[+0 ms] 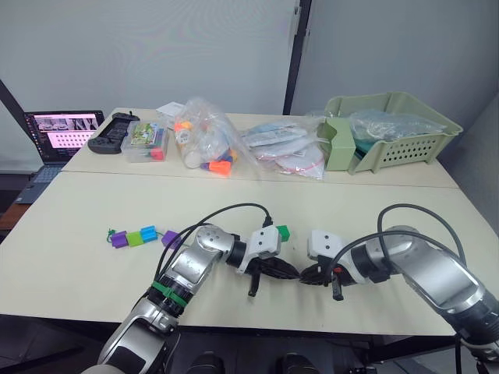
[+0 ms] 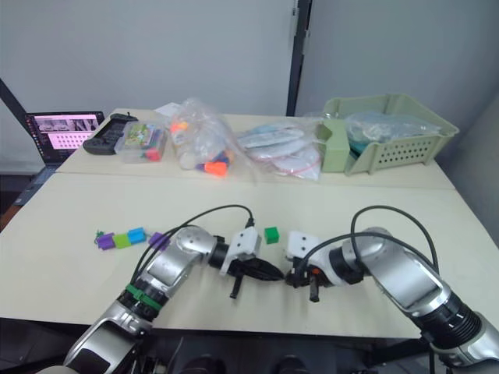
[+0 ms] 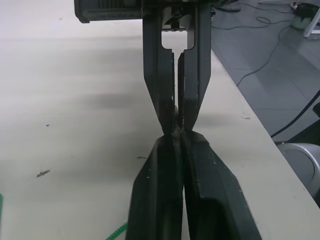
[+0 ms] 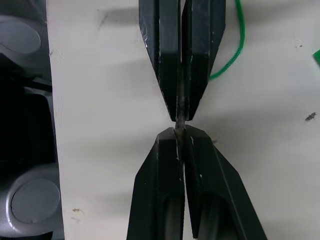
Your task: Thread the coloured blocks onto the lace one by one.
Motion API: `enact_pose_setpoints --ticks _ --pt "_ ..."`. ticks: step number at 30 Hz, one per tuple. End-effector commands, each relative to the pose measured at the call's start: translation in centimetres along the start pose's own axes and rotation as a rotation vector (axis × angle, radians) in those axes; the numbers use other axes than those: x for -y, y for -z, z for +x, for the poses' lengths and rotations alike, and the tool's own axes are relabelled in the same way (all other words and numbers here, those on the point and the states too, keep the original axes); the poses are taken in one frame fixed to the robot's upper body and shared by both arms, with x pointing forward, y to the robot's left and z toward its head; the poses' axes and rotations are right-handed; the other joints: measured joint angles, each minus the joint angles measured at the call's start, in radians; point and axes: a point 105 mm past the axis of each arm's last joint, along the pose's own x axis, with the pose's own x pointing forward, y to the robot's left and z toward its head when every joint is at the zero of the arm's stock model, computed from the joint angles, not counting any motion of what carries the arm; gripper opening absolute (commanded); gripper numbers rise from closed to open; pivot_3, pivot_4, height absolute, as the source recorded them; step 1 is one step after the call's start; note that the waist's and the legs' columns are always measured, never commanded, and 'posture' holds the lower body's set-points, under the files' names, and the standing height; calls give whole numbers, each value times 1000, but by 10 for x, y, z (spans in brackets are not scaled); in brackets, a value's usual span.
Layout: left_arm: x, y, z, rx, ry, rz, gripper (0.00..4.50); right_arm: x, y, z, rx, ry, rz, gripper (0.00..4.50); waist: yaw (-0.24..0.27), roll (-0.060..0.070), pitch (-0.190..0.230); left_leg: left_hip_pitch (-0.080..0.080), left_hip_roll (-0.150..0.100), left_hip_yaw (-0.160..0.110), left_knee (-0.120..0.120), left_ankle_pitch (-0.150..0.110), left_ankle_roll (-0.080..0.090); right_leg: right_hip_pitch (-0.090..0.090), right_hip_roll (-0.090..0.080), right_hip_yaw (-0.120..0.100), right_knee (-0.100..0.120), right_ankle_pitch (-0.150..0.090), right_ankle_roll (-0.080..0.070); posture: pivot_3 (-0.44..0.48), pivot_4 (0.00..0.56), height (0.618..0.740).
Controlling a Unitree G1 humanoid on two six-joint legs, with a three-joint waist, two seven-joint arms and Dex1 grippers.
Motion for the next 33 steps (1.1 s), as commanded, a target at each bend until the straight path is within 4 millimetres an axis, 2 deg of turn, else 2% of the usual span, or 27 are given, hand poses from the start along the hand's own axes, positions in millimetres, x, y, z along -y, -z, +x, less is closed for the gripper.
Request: enact_pose_setpoints --ticks 1,14,20,32,33 --pt "-1 -6 1 -1 9 41 24 2 -9 -8 34 29 -32 0 0 0 0 0 0 0 0 0 0 0 0 0 0 0 0 0 150 732" --pt "-1 -7 1 4 14 45 24 2 -9 -8 36 30 -30 0 0 0 0 0 0 0 0 0 0 0 0 0 0 0 0 0 150 732" --pt "-2 -7 0 -7 8 64 1933 2 -9 -8 37 30 -32 0 0 0 0 0 0 0 0 0 0 0 0 0 0 0 0 0 150 732" --pt "-1 -6 0 -4 10 51 1933 2 -10 -8 39 29 -30 0 0 0 0 0 0 0 0 0 0 0 0 0 0 0 0 0 150 732" --pt "-1 -6 0 -4 10 49 1676 2 -10 -8 39 30 -30 0 0 0 0 0 0 0 0 0 0 0 0 0 0 0 0 0 150 732"
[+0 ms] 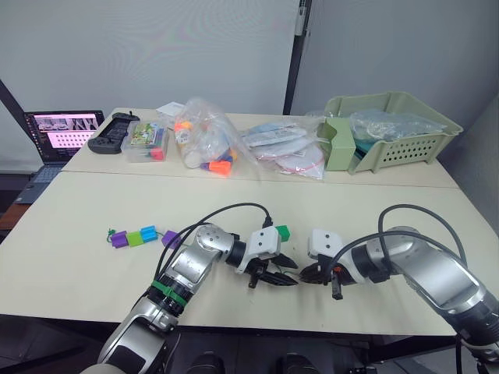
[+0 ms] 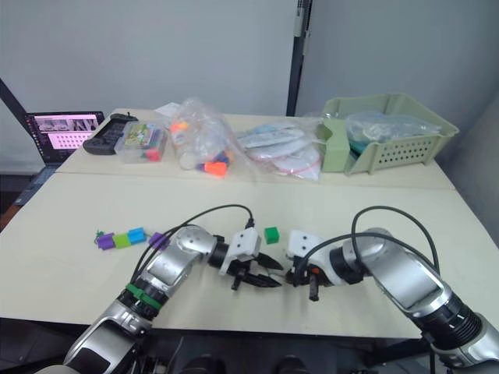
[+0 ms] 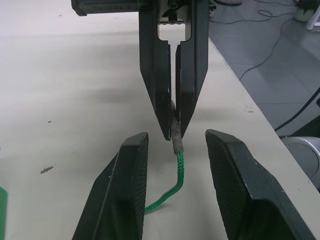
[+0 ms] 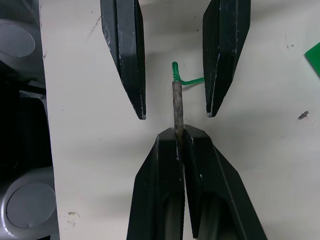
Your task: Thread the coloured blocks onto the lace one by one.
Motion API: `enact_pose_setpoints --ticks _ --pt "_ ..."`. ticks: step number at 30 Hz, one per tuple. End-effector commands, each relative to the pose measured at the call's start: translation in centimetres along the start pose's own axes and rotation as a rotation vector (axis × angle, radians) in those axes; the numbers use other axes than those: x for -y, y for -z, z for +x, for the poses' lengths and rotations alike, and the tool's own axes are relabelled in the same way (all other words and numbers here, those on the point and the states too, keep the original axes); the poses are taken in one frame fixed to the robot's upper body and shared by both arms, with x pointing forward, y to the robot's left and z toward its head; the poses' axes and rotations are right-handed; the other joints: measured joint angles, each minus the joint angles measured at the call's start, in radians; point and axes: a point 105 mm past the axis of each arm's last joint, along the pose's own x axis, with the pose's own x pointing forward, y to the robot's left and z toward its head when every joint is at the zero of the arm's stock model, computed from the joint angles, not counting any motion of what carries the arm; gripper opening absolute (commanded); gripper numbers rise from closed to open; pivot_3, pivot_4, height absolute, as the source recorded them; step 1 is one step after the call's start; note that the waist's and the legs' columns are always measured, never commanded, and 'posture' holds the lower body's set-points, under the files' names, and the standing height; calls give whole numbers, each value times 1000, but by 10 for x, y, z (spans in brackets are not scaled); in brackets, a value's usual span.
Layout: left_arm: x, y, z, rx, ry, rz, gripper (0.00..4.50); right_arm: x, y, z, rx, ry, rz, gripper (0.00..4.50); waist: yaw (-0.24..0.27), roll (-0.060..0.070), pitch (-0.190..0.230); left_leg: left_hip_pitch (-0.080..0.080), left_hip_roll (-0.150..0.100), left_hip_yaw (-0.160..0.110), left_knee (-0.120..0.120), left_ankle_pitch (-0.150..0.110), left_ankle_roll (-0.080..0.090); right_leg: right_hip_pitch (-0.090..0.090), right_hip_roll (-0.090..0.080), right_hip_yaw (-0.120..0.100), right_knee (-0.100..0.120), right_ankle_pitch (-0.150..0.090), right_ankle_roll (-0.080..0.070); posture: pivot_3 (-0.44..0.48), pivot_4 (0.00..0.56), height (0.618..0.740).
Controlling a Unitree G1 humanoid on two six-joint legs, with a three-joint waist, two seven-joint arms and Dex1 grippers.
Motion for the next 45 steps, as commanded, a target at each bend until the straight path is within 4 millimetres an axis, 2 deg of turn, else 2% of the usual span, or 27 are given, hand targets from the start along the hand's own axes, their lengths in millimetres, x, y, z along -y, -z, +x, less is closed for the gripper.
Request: enact_pose_setpoints --ticks 1,5,18,22,26,31,32,33,35,41,45 --pt "0 -8 1 12 11 26 1371 2 -9 -7 26 23 -38 0 0 0 0 0 0 0 0 0 0 0 0 0 0 0 0 0 150 732" --pt "-1 -6 1 5 11 21 89 2 -10 -7 28 24 -39 0 0 0 0 0 0 0 0 0 0 0 0 0 0 0 0 0 150 732" --pt "-3 -8 1 20 0 20 15 -1 -11 -9 38 14 -11 0 0 0 0 0 0 0 0 0 0 0 0 0 0 0 0 0 150 732" --pt "-6 -9 -2 24 -13 22 0 -1 -12 -15 47 29 -21 1305 0 0 0 0 0 0 0 0 0 0 0 0 0 0 0 0 150 732" --pt "-10 -7 -14 22 -48 18 0 -8 -16 -32 110 48 3 2710 1 0 0 -1 0 0 0 0 0 0 0 0 0 0 0 0 150 732" --pt "-9 -2 -30 23 -84 -16 0 -2 -16 -49 230 171 42 4395 1 0 0 -1 0 -1 0 0 0 0 0 0 -1 0 0 0 150 732" --pt "-9 -2 -36 35 -97 -33 0 7 -19 -57 337 261 66 4455 1 0 0 -1 0 -1 0 0 0 0 0 0 0 0 0 0 150 732" --pt "-8 -3 -42 42 -109 -45 0 10 -14 -62 381 312 85 4455 0 -1 0 -1 0 -1 0 0 0 0 0 0 -1 0 0 0 150 732" --pt "-6 -2 -50 42 -125 -56 0 7 -1 -65 395 354 110 4455 0 0 0 -1 0 -2 -1 0 0 1 0 -1 -1 0 1 0 150 732" --pt "3 10 -76 0 -160 -102 0 -5 28 -57 381 411 158 4455 0 0 0 0 0 -1 0 0 0 2 0 0 -1 -1 1 0 150 732" --pt "6 15 -91 -23 -194 -120 0 -9 31 -49 409 434 175 4455 -3 0 0 2 0 -1 -1 0 0 2 0 0 0 -1 1 0 150 732"
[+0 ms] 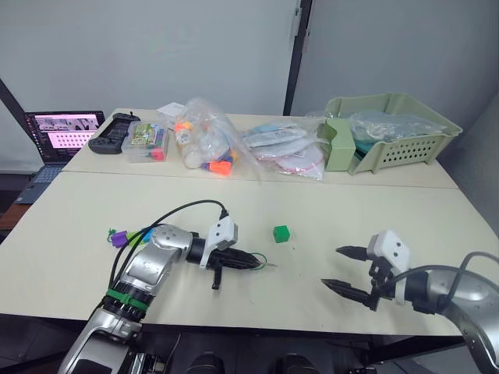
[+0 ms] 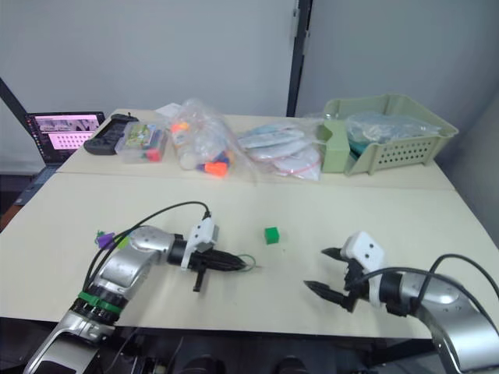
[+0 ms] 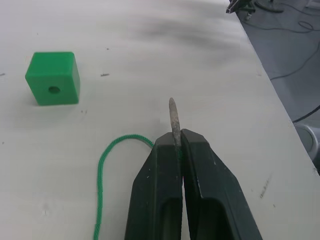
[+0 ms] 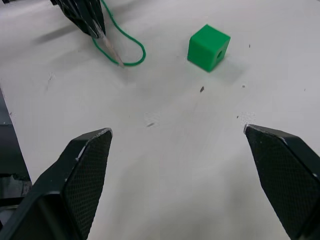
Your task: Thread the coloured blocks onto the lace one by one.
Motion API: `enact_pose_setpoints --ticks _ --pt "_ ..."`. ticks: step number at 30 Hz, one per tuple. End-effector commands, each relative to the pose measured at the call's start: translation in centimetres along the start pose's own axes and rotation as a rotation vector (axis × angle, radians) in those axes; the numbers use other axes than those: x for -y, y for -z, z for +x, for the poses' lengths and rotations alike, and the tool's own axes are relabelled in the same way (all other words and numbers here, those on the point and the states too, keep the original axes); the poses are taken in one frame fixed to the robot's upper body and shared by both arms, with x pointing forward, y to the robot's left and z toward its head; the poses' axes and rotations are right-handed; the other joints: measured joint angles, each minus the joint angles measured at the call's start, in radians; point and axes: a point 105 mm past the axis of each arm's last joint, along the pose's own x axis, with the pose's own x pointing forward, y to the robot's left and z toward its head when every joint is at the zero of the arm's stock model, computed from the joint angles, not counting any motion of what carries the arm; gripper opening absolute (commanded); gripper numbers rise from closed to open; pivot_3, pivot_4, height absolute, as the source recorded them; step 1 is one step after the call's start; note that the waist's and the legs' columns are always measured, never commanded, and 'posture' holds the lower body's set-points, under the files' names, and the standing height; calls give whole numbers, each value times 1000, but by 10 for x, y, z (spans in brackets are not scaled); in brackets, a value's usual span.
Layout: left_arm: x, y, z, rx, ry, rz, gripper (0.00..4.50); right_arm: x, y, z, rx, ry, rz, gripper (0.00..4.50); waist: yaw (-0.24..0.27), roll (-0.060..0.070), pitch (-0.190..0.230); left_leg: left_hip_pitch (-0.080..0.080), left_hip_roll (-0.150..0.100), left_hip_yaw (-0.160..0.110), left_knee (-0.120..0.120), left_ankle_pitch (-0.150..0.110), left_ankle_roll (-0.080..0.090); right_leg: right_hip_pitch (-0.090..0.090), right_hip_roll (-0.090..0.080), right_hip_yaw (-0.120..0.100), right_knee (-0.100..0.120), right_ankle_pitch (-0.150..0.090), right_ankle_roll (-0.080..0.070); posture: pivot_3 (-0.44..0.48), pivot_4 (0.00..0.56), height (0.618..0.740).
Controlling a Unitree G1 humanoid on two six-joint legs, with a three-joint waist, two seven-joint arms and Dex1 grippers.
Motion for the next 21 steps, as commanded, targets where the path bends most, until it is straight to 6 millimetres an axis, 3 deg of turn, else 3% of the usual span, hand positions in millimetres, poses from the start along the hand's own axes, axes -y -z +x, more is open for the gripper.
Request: enact_pose_setpoints --ticks 1,4,10,13,21 --pt "0 -10 -12 24 -22 31 0 -1 -6 1 39 31 -49 4455 -2 0 0 0 0 0 0 0 0 0 0 0 0 0 0 0 150 732" --pt "-1 -6 -31 22 -75 -10 0 -3 -8 16 91 55 0 4455 -5 -1 0 1 1 0 0 0 0 0 0 0 0 0 0 0 150 732" --pt "0 -6 -51 36 -147 -22 0 11 -19 47 157 185 44 4455 -1 0 0 1 1 1 -1 0 0 0 0 1 0 0 -1 0 150 732" --pt "1 -6 -62 47 -192 -26 0 16 -26 83 203 229 114 4455 -4 -1 0 2 1 1 -1 0 0 0 0 0 0 0 -1 0 150 732" --pt "2 -9 -67 52 -225 -25 0 19 -23 120 202 257 125 4455 2 -1 0 0 0 1 -2 0 0 -1 -1 0 0 0 -1 0 150 732"
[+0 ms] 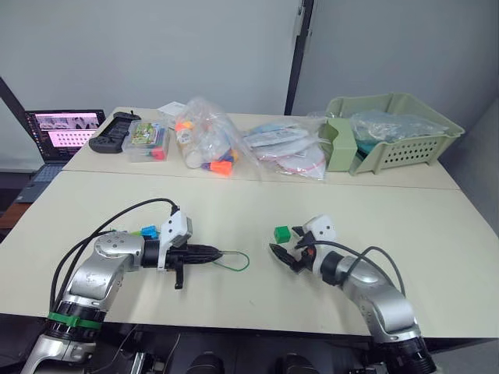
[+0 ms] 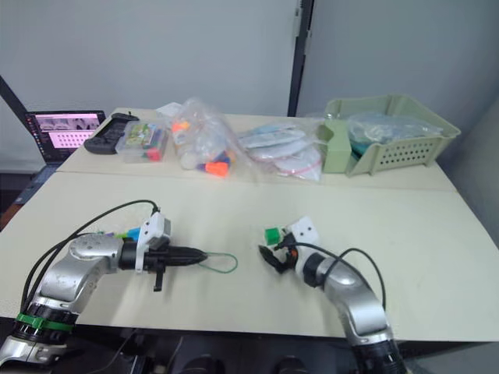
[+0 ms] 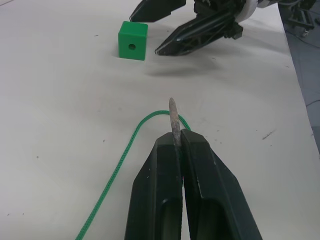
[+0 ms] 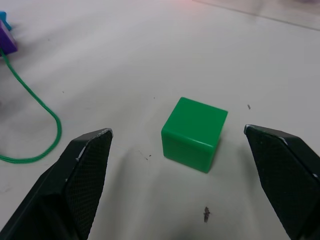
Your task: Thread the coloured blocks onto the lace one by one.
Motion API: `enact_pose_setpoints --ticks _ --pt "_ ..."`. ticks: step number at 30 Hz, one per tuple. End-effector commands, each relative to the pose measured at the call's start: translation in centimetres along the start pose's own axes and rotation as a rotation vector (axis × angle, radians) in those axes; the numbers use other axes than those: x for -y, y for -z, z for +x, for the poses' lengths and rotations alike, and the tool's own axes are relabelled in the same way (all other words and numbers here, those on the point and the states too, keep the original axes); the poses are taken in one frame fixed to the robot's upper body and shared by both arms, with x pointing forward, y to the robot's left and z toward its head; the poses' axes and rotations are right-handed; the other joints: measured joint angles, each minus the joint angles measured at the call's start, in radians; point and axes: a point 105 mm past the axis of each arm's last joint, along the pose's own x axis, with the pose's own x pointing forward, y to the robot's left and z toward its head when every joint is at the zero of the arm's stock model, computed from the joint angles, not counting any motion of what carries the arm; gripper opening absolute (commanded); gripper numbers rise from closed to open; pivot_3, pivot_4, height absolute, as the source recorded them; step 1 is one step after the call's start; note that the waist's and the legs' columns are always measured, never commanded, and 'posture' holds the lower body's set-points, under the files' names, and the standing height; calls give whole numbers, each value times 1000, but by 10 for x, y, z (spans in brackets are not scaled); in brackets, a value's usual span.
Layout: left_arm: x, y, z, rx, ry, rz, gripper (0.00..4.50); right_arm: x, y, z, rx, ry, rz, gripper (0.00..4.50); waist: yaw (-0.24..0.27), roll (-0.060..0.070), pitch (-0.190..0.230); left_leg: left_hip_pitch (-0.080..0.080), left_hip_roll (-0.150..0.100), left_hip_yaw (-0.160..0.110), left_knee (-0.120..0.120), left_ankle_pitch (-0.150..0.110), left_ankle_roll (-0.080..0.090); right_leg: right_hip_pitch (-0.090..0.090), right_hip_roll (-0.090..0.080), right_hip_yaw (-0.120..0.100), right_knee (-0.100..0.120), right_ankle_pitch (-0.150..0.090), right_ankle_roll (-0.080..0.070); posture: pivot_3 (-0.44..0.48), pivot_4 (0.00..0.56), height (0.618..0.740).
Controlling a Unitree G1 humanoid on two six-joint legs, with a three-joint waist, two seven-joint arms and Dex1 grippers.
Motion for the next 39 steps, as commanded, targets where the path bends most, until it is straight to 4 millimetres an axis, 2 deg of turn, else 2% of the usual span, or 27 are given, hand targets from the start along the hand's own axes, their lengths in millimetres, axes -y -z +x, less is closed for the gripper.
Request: enact_pose_setpoints --ticks 1,6,9,13,16,28,31,39 --pt "0 -13 -4 31 -7 39 0 3 -9 9 46 30 -32 4455 -3 0 0 0 0 0 0 0 0 0 0 0 0 0 0 0 150 732" --pt "-1 -14 -5 27 -17 43 0 7 -6 16 60 67 0 4455 -8 0 0 1 1 0 0 0 0 0 1 0 1 0 0 0 150 732" --pt "0 -14 -4 25 -13 47 0 10 -8 21 89 106 37 3629 -8 0 0 1 1 0 0 0 0 0 1 0 1 0 0 0 150 732" --pt "0 -15 -2 26 -4 56 0 9 -10 24 97 111 34 2282 -8 0 0 1 1 0 0 0 0 -1 1 0 1 0 0 0 150 732" --pt "2 -21 7 40 29 66 0 10 -10 17 103 131 28 1278 -5 0 0 1 1 0 0 0 0 -1 1 0 1 0 0 0 150 732" --pt "12 -32 41 81 180 72 0 5 -3 -41 98 276 63 1196 -9 0 0 0 1 0 0 0 0 -1 1 0 1 0 0 0 150 732" --pt "11 -33 52 76 241 79 0 2 9 -61 88 362 132 1196 -5 0 0 1 1 0 0 0 0 -1 2 0 1 0 0 0 150 732" --pt "9 -38 65 64 331 116 0 -7 27 -79 54 481 174 1196 -5 0 0 1 1 0 0 0 0 0 1 1 0 -1 0 0 150 732"
